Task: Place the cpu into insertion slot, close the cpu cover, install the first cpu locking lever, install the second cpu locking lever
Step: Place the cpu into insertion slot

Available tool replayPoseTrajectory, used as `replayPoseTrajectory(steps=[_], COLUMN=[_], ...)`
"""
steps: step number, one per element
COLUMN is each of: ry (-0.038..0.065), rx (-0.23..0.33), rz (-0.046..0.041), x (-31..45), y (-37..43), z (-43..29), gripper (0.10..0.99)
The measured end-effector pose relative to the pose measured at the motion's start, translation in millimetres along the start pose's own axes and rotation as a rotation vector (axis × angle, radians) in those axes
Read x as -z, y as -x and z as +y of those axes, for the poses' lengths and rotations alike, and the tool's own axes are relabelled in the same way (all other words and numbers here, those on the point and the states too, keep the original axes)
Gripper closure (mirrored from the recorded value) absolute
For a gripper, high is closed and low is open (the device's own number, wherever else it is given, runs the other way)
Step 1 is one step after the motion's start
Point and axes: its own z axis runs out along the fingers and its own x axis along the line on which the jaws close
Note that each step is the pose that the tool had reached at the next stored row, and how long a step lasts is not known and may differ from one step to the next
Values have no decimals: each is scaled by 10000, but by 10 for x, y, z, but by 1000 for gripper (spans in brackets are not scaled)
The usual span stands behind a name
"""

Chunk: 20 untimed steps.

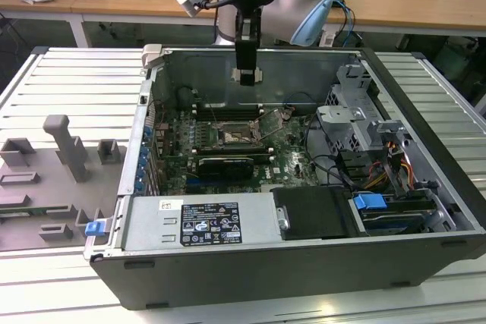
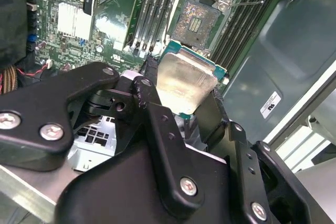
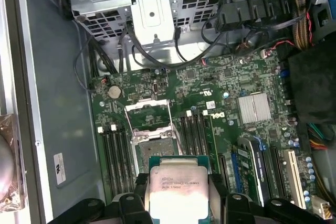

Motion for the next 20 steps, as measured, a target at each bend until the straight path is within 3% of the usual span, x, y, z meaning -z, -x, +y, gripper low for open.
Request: replayPoseTrajectory(steps=[7, 12, 20], ry=[4, -22, -65], rx=[-3, 883, 893], rz=[-15, 59, 55], x=[-68, -109, -131], y=[1, 1, 1], z=[-6, -10, -12], gripper=[553, 553, 553])
